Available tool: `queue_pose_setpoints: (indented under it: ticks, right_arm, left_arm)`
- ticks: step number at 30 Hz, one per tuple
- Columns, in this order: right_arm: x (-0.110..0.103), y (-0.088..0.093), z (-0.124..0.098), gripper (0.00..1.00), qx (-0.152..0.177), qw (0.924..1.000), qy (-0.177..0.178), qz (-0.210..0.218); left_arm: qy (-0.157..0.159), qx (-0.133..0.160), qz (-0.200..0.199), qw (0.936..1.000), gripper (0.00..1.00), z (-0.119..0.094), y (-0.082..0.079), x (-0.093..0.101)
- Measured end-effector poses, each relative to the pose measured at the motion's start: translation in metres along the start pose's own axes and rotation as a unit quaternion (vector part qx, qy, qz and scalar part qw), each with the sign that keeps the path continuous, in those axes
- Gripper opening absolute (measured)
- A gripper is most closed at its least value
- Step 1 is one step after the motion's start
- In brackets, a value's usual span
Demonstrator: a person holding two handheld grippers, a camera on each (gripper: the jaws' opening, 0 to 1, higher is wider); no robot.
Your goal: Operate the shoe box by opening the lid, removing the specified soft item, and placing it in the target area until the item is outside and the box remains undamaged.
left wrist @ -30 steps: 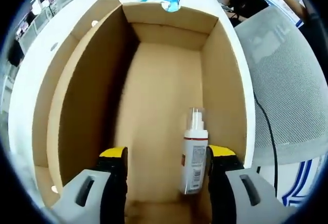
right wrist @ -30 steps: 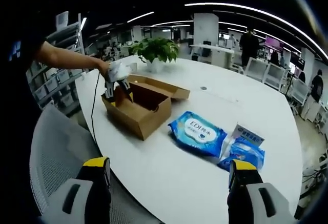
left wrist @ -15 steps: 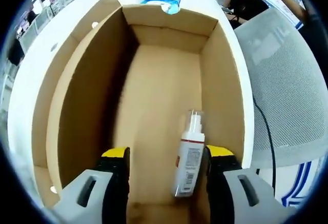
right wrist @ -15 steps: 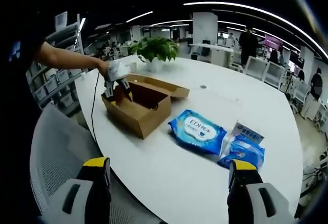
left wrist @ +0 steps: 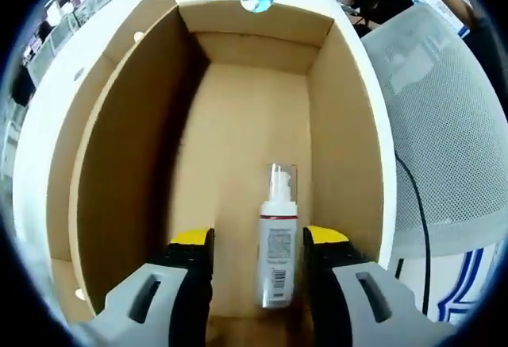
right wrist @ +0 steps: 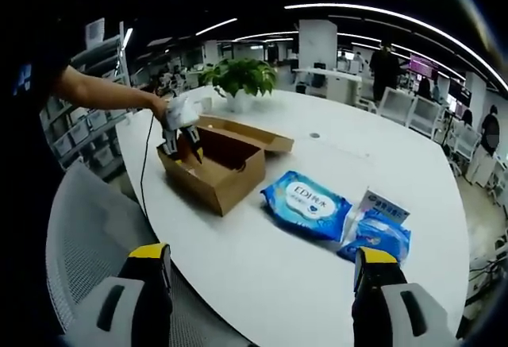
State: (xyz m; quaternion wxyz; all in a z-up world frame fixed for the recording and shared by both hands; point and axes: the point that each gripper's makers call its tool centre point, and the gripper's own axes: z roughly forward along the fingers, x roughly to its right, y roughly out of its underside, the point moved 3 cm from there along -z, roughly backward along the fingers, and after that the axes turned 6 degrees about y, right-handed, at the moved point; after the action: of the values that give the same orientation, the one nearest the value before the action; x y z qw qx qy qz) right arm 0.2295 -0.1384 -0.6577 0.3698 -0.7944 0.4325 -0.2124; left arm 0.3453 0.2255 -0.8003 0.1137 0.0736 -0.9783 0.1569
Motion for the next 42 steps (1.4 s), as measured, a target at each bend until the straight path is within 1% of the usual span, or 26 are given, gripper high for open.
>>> queue_pose_setpoints:
  ticks: [8, 13, 15, 16, 21, 26, 30, 35, 36, 38, 42]
  right_arm:
    - [0.003, 0.003, -0.002, 0.95, 0.0, 1.0, 0.005, 0.001]
    - [0.002, 0.002, -0.002, 0.94, 0.006, 1.0, 0.007, -0.002]
    - [0.001, 0.001, -0.002, 0.93, 0.009, 0.9999, 0.007, -0.005]
    - [0.001, 0.001, -0.002, 0.93, 0.009, 0.9999, 0.007, -0.005]
    - [-0.001, 0.0, -0.001, 0.91, 0.014, 0.9999, 0.005, -0.009]
    - [-0.002, -0.001, -0.002, 0.89, 0.022, 0.9997, 0.005, -0.014]
    - [-0.003, -0.001, -0.002, 0.88, 0.026, 0.9996, 0.005, -0.014]
    - [-0.004, -0.002, -0.002, 0.86, 0.032, 0.9993, 0.004, -0.019]
    - [-0.004, -0.002, -0.002, 0.86, 0.035, 0.9992, 0.004, -0.02]
    - [-0.004, -0.003, -0.002, 0.86, 0.037, 0.9991, 0.003, -0.02]
    - [-0.005, -0.005, -0.003, 0.85, 0.043, 0.9988, 0.0, -0.025]
  left_arm:
    - [-0.01, 0.006, -0.007, 0.9999, 0.38, -0.001, 0.005, 0.002]
    - [-0.017, 0.012, -0.008, 0.9998, 0.29, 0.001, 0.007, 0.006]
    - [-0.022, 0.008, -0.005, 0.9997, 0.25, 0.002, 0.009, 0.006]
    - [-0.024, 0.006, 0.003, 0.9997, 0.24, 0.003, 0.01, 0.006]
    - [-0.035, 0.006, 0.001, 0.9994, 0.22, 0.002, 0.011, 0.003]
    - [-0.048, 0.002, 0.009, 0.9988, 0.2, 0.003, 0.012, 0.0]
    - [-0.058, 0.0, 0.001, 0.9983, 0.2, 0.001, 0.013, -0.001]
    - [-0.068, -0.001, 0.0, 0.9977, 0.19, -0.003, 0.012, -0.002]
    - [-0.069, -0.007, -0.004, 0.9976, 0.19, -0.004, 0.013, -0.001]
    - [-0.076, -0.012, -0.001, 0.997, 0.19, -0.007, 0.012, -0.001]
    - [-0.08, -0.002, -0.012, 0.9967, 0.19, -0.013, 0.008, 0.001]
